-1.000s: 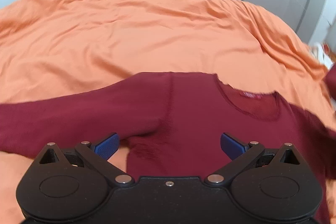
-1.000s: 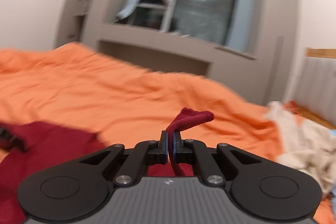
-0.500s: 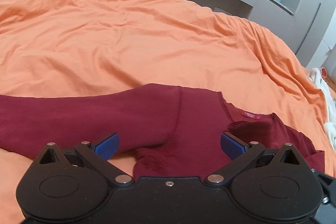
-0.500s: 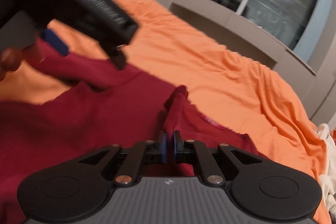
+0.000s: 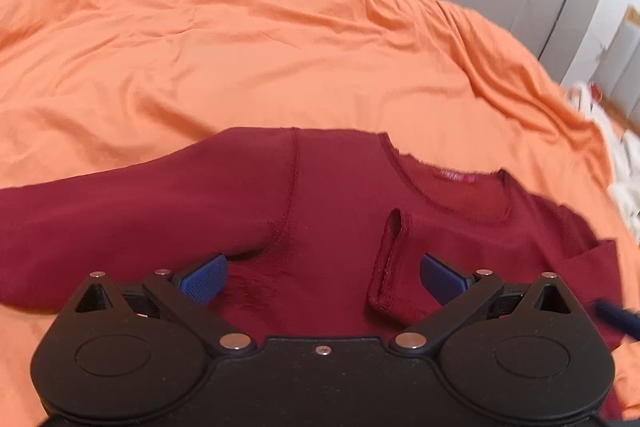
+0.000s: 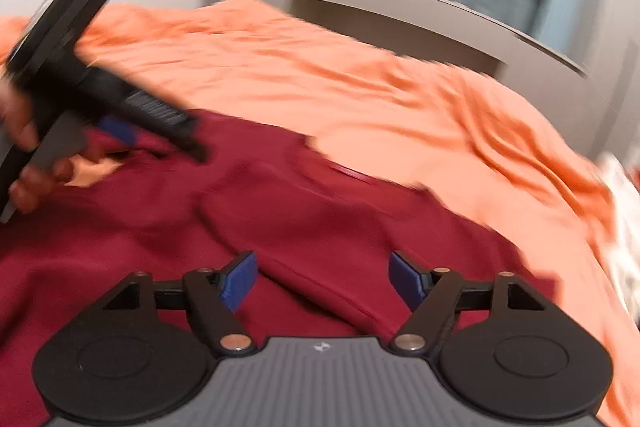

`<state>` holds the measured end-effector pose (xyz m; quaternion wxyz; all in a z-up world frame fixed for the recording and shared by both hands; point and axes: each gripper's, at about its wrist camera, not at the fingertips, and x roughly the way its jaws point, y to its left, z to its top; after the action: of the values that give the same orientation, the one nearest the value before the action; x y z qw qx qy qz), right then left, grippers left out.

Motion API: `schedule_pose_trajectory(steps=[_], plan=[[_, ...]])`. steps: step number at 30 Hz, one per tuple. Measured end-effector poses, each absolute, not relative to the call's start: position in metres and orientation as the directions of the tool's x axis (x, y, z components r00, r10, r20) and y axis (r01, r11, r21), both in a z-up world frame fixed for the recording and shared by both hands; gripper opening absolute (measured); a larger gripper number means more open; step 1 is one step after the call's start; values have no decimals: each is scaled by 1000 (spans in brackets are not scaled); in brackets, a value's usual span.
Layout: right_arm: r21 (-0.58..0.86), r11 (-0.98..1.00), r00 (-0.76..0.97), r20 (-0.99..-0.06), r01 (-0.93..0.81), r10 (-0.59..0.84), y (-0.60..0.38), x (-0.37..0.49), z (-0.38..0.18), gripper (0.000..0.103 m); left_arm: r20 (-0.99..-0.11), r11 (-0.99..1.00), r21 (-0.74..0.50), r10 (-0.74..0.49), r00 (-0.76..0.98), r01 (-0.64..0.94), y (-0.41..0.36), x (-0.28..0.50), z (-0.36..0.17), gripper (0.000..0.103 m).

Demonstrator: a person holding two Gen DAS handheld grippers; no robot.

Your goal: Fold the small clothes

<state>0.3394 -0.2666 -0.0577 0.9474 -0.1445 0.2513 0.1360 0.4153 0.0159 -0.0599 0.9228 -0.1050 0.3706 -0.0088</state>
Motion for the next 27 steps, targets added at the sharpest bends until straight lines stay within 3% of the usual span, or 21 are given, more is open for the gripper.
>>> schedule_pose_trajectory(steps=[5, 9, 17, 23, 25, 27], plan=[[-86, 989, 861, -505, -122, 62, -344, 346, -57, 89, -712, 996, -80, -28, 702, -42, -5, 425, -79, 102], [68, 997, 868, -493, -23, 54, -390, 359, -63, 89, -745, 999, -16, 8, 667, -30, -15, 429, -97, 102], [241, 970, 850, -517, 27, 105, -430, 396, -87, 84, -740, 999, -38, -4, 673, -36, -12, 427, -107, 103], [327, 944, 825, -543, 37, 156, -437, 413, -108, 59, -727, 998, -53, -12, 687, -39, -11, 426, -111, 103], [340, 940, 817, -547, 18, 183, -434, 416, -112, 41, -729, 998, -47, -8, 685, -38, -12, 427, -112, 103], [334, 943, 816, -545, 3, 190, -431, 418, -112, 30, -733, 998, -43, -5, 680, -39, -13, 428, -113, 103]])
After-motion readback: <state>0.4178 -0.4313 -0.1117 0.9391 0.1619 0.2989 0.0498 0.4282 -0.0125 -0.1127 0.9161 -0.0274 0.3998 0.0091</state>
